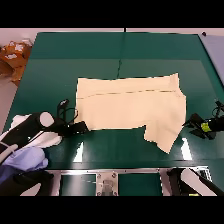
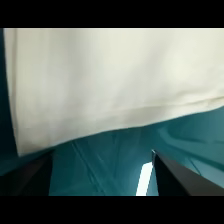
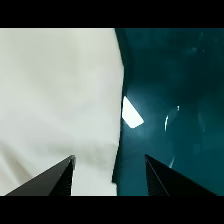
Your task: Fold the shirts.
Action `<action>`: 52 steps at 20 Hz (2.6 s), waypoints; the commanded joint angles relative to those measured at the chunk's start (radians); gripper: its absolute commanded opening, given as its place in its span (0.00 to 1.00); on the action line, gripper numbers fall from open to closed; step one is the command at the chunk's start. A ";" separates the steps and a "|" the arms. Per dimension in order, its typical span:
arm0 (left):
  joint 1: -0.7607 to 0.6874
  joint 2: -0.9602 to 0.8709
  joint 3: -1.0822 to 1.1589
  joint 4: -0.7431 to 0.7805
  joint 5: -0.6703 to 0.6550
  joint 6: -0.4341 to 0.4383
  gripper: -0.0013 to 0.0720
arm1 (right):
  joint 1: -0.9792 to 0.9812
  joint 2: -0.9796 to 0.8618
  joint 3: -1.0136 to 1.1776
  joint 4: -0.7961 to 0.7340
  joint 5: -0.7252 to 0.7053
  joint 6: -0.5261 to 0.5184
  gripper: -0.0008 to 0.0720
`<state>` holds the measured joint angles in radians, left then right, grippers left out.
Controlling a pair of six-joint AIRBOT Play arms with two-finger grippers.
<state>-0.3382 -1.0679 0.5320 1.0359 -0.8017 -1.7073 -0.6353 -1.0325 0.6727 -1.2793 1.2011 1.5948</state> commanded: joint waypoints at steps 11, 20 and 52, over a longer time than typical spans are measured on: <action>-0.093 -0.107 0.025 -0.021 0.310 -0.085 0.05 | 0.027 -0.014 -0.080 -0.019 -0.005 0.033 0.70; -0.088 -0.107 0.046 0.018 0.229 -0.045 0.05 | 0.029 -0.109 -0.200 0.272 -0.044 -0.141 0.32; 0.153 -0.700 1.041 0.323 -0.172 0.143 0.05 | 0.280 -0.643 0.739 0.312 -0.156 0.037 0.04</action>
<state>-0.1974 -1.6508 1.4479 1.3754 -1.0138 -1.5867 -0.3714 -1.5360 1.2808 -0.9707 1.0653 1.6257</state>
